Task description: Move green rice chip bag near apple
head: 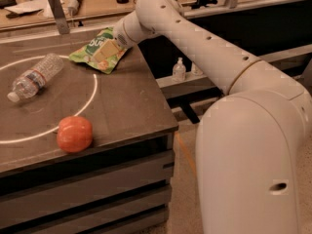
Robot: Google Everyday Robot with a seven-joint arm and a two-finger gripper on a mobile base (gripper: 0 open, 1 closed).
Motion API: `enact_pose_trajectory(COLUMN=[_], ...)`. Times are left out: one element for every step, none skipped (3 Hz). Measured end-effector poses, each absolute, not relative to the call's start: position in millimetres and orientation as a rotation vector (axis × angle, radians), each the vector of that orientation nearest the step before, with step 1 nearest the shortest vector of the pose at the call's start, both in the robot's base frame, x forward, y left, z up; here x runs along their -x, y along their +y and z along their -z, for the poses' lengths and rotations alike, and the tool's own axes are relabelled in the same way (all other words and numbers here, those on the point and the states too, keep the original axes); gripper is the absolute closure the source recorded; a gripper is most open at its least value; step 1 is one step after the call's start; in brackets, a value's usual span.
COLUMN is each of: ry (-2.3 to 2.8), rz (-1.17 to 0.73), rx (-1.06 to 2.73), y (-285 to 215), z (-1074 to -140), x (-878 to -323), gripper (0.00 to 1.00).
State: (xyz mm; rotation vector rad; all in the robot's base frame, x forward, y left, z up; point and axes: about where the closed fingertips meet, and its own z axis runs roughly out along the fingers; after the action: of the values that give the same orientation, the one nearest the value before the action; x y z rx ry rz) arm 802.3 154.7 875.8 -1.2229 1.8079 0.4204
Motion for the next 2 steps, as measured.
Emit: enact_pose_trajectory(ry=[1.857, 1.905], rz=[-0.405, -0.389], rx=[1.193, 1.155], y=[159, 163], z=[-859, -841], x=[-806, -806], gripper=[0.0, 0.16])
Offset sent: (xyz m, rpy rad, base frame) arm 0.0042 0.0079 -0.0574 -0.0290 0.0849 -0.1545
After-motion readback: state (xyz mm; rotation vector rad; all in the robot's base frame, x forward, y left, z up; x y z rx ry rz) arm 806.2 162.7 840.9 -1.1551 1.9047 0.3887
